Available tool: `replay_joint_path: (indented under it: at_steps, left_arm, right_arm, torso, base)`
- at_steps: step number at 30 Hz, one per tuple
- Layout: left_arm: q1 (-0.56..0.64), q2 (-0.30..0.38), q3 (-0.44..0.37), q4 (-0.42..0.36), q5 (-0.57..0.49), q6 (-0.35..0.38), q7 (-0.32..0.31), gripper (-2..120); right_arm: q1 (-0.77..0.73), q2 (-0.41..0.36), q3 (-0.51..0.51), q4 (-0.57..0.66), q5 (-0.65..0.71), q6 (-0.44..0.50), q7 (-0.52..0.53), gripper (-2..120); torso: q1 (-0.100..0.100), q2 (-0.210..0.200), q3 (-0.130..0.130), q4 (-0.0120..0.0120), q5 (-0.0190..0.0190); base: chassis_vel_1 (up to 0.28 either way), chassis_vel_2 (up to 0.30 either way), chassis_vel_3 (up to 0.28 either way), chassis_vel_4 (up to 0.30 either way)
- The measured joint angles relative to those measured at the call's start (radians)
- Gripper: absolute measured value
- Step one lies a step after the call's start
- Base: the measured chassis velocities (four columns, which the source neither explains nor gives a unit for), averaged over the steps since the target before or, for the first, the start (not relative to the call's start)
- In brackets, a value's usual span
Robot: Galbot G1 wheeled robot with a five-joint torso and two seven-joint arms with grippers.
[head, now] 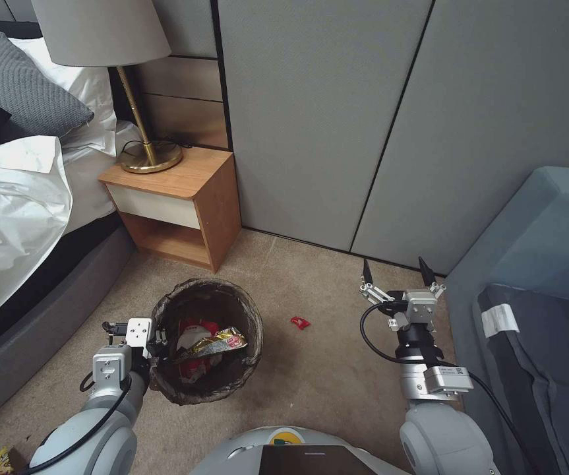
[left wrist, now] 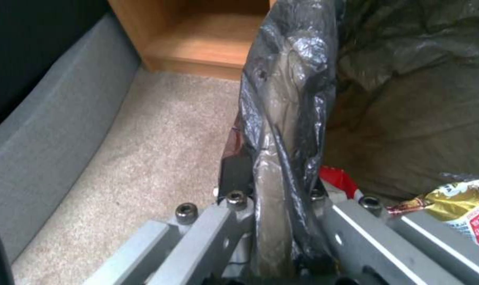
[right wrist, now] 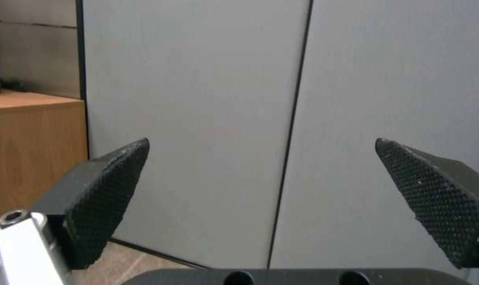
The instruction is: Pick up the trash bin, then pick up the garbage from the floor and place it into the trash bin.
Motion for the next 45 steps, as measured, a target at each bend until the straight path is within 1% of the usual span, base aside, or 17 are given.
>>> replay_joint_path:
  at_steps: [9, 14, 17, 18, 20, 21, 23, 24, 25, 27, 28, 31, 34, 35, 38, 43, 45]
  left_arm:
    - [0.001, 0.001, -0.002, 0.000, -0.001, -0.002, 0.000, 3]
    - [0.003, 0.007, -0.012, 0.000, -0.009, -0.002, -0.002, 3]
    - [0.008, 0.015, -0.027, 0.000, -0.025, -0.005, -0.005, 3]
    - [0.008, 0.015, -0.027, 0.000, -0.025, -0.005, -0.005, 3]
    - [0.013, 0.023, -0.048, 0.000, -0.046, -0.006, -0.012, 3]
    - [0.013, 0.023, -0.048, 0.000, -0.046, -0.006, -0.012, 3]
    - [0.020, 0.032, -0.062, 0.000, -0.061, -0.007, -0.018, 3]
    - [0.022, 0.036, -0.065, 0.000, -0.063, -0.007, -0.019, 3]
    - [0.022, 0.036, -0.065, 0.000, -0.063, -0.007, -0.019, 3]
    - [0.027, 0.042, -0.070, 0.000, -0.065, -0.009, -0.020, 3]
    - [0.027, 0.042, -0.070, 0.000, -0.065, -0.009, -0.020, 3]
    - [0.029, 0.044, -0.073, 0.000, -0.065, -0.010, -0.021, 3]
    - [0.031, 0.046, -0.079, 0.000, -0.065, -0.010, -0.021, 3]
    - [0.031, 0.046, -0.079, 0.000, -0.065, -0.010, -0.021, 3]
    - [0.031, 0.044, -0.085, 0.000, -0.065, -0.011, -0.021, 3]
    - [0.032, 0.038, -0.089, 0.000, -0.065, -0.011, -0.021, 3]
    - [0.034, 0.034, -0.091, 0.000, -0.064, -0.011, -0.022, 3]
  right_arm:
    - [0.001, -0.002, -0.004, -0.007, 0.007, -0.001, 0.006, 100]
    - [0.002, -0.032, -0.005, -0.024, 0.027, -0.035, 0.015, 100]
    - [0.038, -0.093, -0.007, -0.048, 0.100, -0.110, 0.020, 100]
    - [0.038, -0.093, -0.007, -0.048, 0.100, -0.110, 0.020, 100]
    - [0.075, -0.168, -0.022, -0.073, 0.155, -0.154, 0.022, 100]
    - [0.075, -0.168, -0.022, -0.073, 0.155, -0.154, 0.022, 100]
    - [0.123, -0.264, -0.056, -0.106, 0.205, -0.185, 0.033, 100]
    - [0.141, -0.296, -0.070, -0.118, 0.223, -0.194, 0.040, 100]
    - [0.141, -0.296, -0.070, -0.118, 0.223, -0.194, 0.040, 100]
    - [0.211, -0.381, -0.133, -0.160, 0.298, -0.232, 0.067, 100]
    - [0.211, -0.381, -0.133, -0.160, 0.298, -0.232, 0.067, 100]
    - [0.267, -0.428, -0.183, -0.188, 0.368, -0.260, 0.088, 100]
    - [0.333, -0.491, -0.258, -0.227, 0.499, -0.308, 0.096, 100]
    - [0.333, -0.491, -0.258, -0.227, 0.499, -0.308, 0.096, 100]
    - [0.383, -0.537, -0.327, -0.275, 0.576, -0.353, 0.082, 100]
    - [0.433, -0.549, -0.387, -0.326, 0.624, -0.382, 0.067, 100]
    - [0.482, -0.541, -0.418, -0.376, 0.636, -0.398, 0.053, 100]
  torso:
    - [0.000, 0.000, 0.000, -0.0001, 0.0000]
    - [0.000, 0.000, 0.000, -0.0001, 0.0000]
    - [0.000, 0.000, 0.000, -0.0001, 0.0000]
    - [0.000, 0.000, 0.000, -0.0001, 0.0000]
    - [0.000, 0.000, 0.000, -0.0001, 0.0002]
    - [0.000, 0.000, 0.000, -0.0001, 0.0002]
    - [0.000, 0.000, 0.000, 0.0002, 0.0001]
    - [0.000, 0.000, 0.000, 0.0002, 0.0002]
    - [0.000, 0.000, 0.000, 0.0002, 0.0002]
    - [0.000, 0.000, 0.000, -0.0001, 0.0002]
    - [0.000, 0.000, 0.000, -0.0001, 0.0002]
    - [0.000, 0.000, 0.000, 0.0003, 0.0002]
    - [0.000, 0.000, 0.000, 0.0000, 0.0001]
    - [0.000, 0.000, 0.000, 0.0000, 0.0001]
    - [0.000, 0.000, 0.000, -0.0002, 0.0001]
    - [0.000, 0.000, 0.000, -0.0002, 0.0002]
    - [0.000, 0.000, 0.000, 0.0000, 0.0001]
  base:
    - [-0.034, 0.037, 0.042, -0.046]
    - [0.000, 0.000, 0.000, 0.000]
    - [0.000, 0.000, 0.000, 0.000]
    - [0.000, 0.000, 0.000, 0.000]
    - [0.000, 0.000, 0.000, 0.000]
    - [0.000, 0.000, 0.000, 0.000]
    - [0.000, 0.000, 0.000, 0.000]
    - [0.000, 0.000, 0.000, 0.000]
    - [0.000, 0.000, 0.000, 0.000]
    - [0.000, 0.000, 0.000, 0.000]
    - [0.000, 0.000, 0.000, 0.000]
    - [0.000, 0.000, 0.000, 0.000]
    - [0.000, 0.000, 0.000, 0.000]
    - [0.000, 0.000, 0.000, 0.000]
    - [0.000, 0.000, 0.000, 0.000]
    - [0.000, 0.000, 0.000, 0.000]
    - [0.000, 0.000, 0.000, 0.000]
